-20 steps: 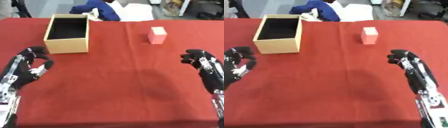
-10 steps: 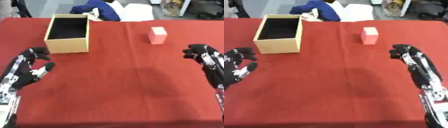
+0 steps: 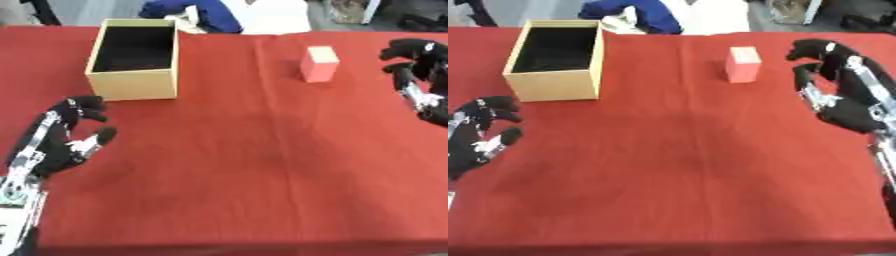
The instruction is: Pick up objects on the table and place them in the box.
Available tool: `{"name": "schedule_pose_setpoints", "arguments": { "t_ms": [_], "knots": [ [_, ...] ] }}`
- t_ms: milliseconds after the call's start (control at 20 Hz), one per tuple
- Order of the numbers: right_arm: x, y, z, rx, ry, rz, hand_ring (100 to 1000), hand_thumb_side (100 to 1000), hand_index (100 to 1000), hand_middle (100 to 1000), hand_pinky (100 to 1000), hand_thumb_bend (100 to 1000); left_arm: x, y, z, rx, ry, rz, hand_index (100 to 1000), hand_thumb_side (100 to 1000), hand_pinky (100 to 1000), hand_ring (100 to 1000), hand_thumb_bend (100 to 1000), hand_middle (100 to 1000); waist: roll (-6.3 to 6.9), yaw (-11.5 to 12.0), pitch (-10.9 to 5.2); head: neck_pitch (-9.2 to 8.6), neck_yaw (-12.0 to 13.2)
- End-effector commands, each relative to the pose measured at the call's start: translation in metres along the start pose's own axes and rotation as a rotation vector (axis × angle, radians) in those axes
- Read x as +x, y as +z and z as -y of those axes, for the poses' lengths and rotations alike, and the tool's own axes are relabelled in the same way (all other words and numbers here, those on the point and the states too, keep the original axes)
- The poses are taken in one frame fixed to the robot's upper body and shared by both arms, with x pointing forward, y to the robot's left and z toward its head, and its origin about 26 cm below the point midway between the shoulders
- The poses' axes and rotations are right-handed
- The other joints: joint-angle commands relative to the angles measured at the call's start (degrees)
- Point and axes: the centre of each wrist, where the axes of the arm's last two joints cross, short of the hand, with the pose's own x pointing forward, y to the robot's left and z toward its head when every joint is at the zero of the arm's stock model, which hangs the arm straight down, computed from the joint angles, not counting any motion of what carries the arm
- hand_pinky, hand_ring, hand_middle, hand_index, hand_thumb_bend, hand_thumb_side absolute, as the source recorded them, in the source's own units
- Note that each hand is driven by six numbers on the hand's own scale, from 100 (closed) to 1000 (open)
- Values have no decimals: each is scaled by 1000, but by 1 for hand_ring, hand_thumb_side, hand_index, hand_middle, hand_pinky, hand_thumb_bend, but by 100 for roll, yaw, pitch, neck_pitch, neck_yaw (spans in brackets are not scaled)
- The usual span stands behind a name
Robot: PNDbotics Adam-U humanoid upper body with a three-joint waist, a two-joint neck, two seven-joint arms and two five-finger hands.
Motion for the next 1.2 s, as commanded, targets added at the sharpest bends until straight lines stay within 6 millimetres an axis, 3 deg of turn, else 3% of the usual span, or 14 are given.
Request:
{"name": "schedule_pose_setpoints", "arguments": {
  "t_ms": [50, 100, 150, 400, 550, 900, 1200],
  "knots": [
    [5, -6, 35, 99, 160, 7, 926, 375, 896, 779, 810, 209, 8, -4, -6, 1, -31, 26, 780, 431, 1000, 653, 642, 648, -17, 15, -12, 29, 38],
    [6, -8, 44, 126, 196, 10, 932, 408, 903, 787, 813, 117, 9, -5, -6, 1, -33, 29, 780, 433, 1000, 653, 641, 648, -26, 25, 20, 29, 40],
    [7, -11, 53, 152, 231, 11, 936, 350, 909, 796, 815, 297, 9, -6, -6, 1, -35, 31, 780, 438, 1000, 652, 636, 647, -38, 40, 53, 29, 38],
    [19, -19, 103, 226, 376, 31, 949, 294, 935, 830, 822, 518, 12, -10, -5, -4, -46, 37, 779, 454, 1000, 649, 625, 643, -93, 119, 195, 29, 17],
    [23, -25, 121, 261, 447, 43, 952, 274, 951, 845, 822, 660, 13, -11, -5, -6, -51, 37, 779, 460, 1000, 647, 621, 641, -140, 160, 232, 29, 16],
    [9, -37, 143, 269, 523, 29, 954, 295, 961, 851, 823, 659, 13, -12, -5, -13, -57, 37, 778, 469, 1000, 646, 615, 639, -176, 229, 267, 29, 6],
    [-11, -46, 147, 254, 533, -37, 951, 348, 959, 855, 822, 639, 14, -13, -4, -22, -57, 41, 778, 474, 1000, 645, 610, 638, -185, 277, 278, 29, -55]
  ]
}}
